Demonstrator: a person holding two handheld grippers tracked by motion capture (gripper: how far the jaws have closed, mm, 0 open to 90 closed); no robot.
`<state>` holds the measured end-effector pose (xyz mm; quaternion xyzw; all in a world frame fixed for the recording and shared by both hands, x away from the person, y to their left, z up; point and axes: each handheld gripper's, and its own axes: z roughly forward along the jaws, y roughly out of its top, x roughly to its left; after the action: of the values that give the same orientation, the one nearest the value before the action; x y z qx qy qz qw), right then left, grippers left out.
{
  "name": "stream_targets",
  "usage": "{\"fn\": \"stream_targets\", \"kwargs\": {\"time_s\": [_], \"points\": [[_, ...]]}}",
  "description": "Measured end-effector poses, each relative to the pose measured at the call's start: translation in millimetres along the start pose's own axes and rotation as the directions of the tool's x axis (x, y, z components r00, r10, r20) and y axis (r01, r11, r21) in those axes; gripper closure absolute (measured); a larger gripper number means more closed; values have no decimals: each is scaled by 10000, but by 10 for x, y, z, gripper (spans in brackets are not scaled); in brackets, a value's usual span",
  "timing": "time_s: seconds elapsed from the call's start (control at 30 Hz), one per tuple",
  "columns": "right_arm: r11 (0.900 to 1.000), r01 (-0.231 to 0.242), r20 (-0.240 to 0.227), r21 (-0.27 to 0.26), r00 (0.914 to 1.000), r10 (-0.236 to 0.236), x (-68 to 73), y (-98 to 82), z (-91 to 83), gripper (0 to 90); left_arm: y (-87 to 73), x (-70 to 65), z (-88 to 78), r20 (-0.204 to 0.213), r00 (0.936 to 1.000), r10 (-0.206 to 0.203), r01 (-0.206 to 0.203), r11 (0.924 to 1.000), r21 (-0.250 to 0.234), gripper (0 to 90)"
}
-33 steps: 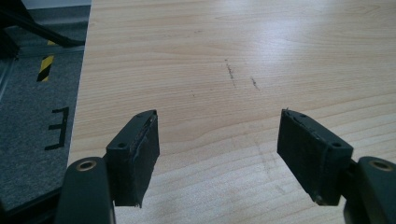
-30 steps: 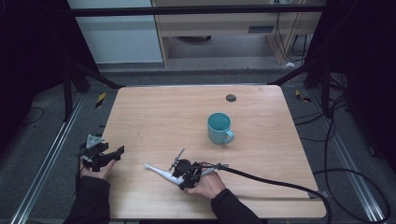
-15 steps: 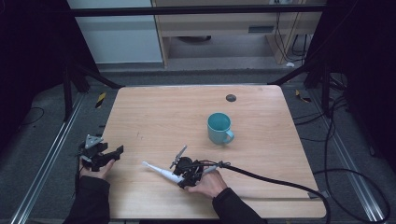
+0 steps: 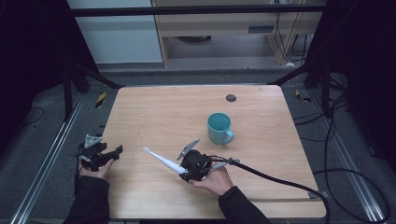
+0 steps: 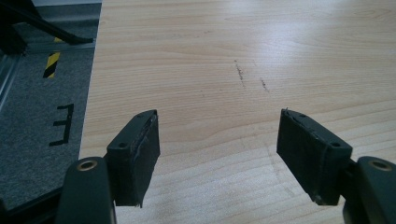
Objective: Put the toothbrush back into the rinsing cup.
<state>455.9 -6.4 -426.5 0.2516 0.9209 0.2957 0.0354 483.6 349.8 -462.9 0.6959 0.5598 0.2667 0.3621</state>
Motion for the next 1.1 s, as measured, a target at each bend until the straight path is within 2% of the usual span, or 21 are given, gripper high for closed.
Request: {"fn": "stream_targets", "kwargs": {"time_s": [0.23,0.4,0.7,0.93,1.1], "points": [[9958,-81,281,-917,9995,108,-66,31,-163,663,-2,-13,16,0,10000,91,-91,9999,92,296],[9846,-76,384,-1745,9992,145,-117,53,-253,663,-1,-16,17,28,10000,90,-90,9999,73,296],[9468,-301,546,-3203,9972,502,-246,136,-469,663,-4,-24,23,65,9998,165,-165,9998,99,296],[9237,-306,1076,-3818,9912,773,-394,187,-630,663,-5,-35,23,67,9997,238,-239,9997,113,296],[8971,-364,1278,-4404,9865,1028,-508,223,-727,663,-7,-38,31,88,9997,235,-237,9996,140,296]]}}
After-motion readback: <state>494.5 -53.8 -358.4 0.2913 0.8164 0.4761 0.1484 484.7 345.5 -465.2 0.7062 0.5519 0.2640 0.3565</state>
